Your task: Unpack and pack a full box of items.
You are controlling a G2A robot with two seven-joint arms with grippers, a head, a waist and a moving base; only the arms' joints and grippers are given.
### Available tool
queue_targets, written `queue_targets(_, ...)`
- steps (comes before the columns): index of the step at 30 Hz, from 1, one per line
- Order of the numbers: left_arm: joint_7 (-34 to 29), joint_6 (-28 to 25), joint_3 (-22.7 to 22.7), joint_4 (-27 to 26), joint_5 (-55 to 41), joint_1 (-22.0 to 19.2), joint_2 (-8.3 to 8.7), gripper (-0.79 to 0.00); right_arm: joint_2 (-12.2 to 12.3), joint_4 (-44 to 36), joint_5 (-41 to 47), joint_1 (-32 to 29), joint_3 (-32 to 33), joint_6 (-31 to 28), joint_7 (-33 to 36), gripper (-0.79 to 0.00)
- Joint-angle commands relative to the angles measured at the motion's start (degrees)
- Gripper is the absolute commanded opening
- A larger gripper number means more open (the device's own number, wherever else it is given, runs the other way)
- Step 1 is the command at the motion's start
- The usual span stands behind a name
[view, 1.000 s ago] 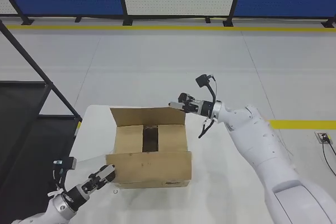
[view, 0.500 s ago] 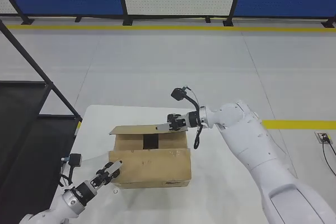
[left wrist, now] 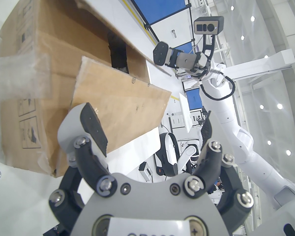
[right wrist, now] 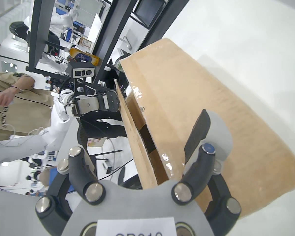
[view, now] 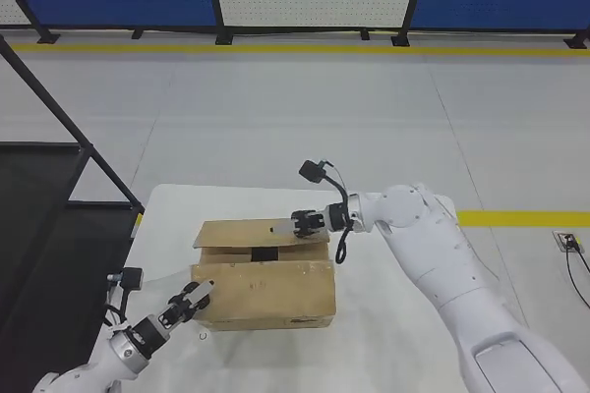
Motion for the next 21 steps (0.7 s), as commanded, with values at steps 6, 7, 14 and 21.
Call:
queue_targets(6, 1.1, 1.1, 2.7, 1.4, 1.7, -2.6, -0.14, 0.000, 1.3, -3.3, 8.1, -4.8, 3.7, 7.8, 1.6, 0.000)
queue_targets(7, 1.2, 1.4, 3.1, 1.6, 1.9, -3.1, -0.17, 0.000, 1.5, -3.6, 9.2, -5.3, 4.3, 9.4, 2.5, 0.000)
queue_targets(14, 2.7, 2.3, 5.6, 2.5, 3.4, -5.4, -0.38, 0.000, 2.6, -4.6, 11.6, -8.4, 6.0, 15.8, 3.2, 0.000)
queue_targets(21, 6.9, 2.3, 4.6, 3.6, 2.2, -5.4, -0.55, 0.000, 3.8, -7.5, 11.3, -11.9, 6.7, 15.8, 4.5, 0.000)
